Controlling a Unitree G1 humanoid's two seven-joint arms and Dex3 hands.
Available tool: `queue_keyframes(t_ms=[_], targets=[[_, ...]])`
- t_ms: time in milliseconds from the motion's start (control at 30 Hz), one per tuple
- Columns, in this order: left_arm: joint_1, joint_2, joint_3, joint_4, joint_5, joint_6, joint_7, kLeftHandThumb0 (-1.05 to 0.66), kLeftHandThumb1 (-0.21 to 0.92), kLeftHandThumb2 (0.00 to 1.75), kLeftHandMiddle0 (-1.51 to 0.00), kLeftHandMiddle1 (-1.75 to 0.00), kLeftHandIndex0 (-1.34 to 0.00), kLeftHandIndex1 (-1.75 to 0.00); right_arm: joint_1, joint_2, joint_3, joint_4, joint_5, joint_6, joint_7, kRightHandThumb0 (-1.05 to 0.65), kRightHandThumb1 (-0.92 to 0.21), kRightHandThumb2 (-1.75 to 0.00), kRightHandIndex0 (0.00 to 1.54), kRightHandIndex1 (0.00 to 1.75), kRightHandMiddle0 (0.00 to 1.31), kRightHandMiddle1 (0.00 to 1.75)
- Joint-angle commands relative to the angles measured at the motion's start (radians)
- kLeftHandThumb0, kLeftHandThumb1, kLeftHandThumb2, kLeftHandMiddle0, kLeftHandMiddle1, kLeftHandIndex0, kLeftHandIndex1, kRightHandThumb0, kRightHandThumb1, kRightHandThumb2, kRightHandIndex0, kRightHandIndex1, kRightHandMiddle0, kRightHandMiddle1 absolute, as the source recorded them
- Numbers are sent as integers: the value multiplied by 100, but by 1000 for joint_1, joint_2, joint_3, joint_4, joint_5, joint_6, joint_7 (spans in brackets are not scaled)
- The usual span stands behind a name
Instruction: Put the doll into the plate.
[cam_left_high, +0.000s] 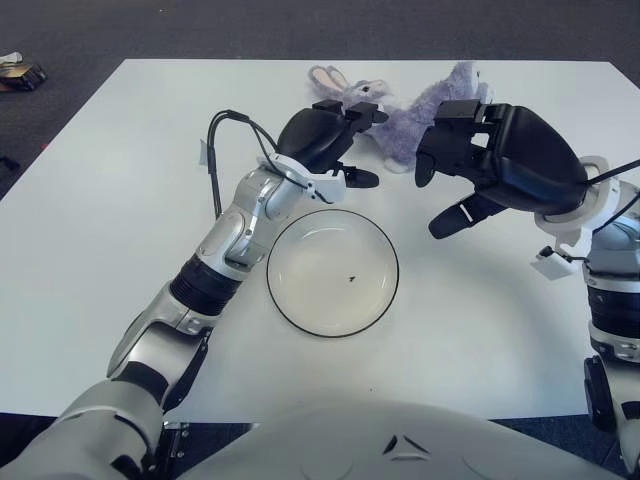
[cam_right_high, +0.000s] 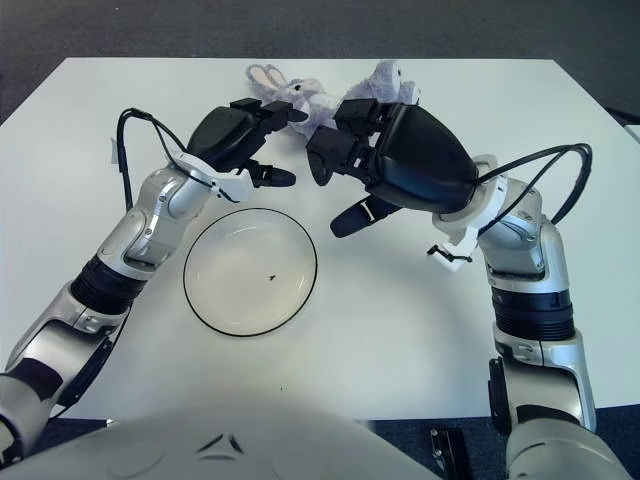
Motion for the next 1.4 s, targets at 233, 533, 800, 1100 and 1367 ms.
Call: queue_keyframes(t_ms=[233, 533, 800, 1100, 1367], targets=[[39, -6, 33, 7, 64, 50, 33, -42, 92, 30, -42, -99, -33, -60, -20, -2, 57, -14, -188, 273, -68, -1, -92, -29, 50, 142, 32, 142], [45, -16, 39, 4, 78, 60, 37, -40, 92, 24, -40, -105, -31, -66, -12, -35, 94, -122, -192, 453, 129, -39, -88, -2, 52, 36, 47, 49], [47, -26, 43, 6, 88, 67, 37, -40, 92, 20, -39, -106, -30, -68, -28, -68, 131, -109, -223, 516, 146, -41, -81, 0, 51, 28, 48, 44], [45, -33, 45, 17, 108, 94, 37, -42, 92, 11, -40, -101, -29, -70, -63, -108, 187, -79, -290, 588, 198, -48, -80, 0, 47, 11, 48, 37], [44, -35, 45, 25, 114, 102, 37, -44, 92, 8, -41, -97, -29, -70, -88, -120, 227, -45, -304, 625, 206, -51, -79, 0, 42, 4, 46, 33]])
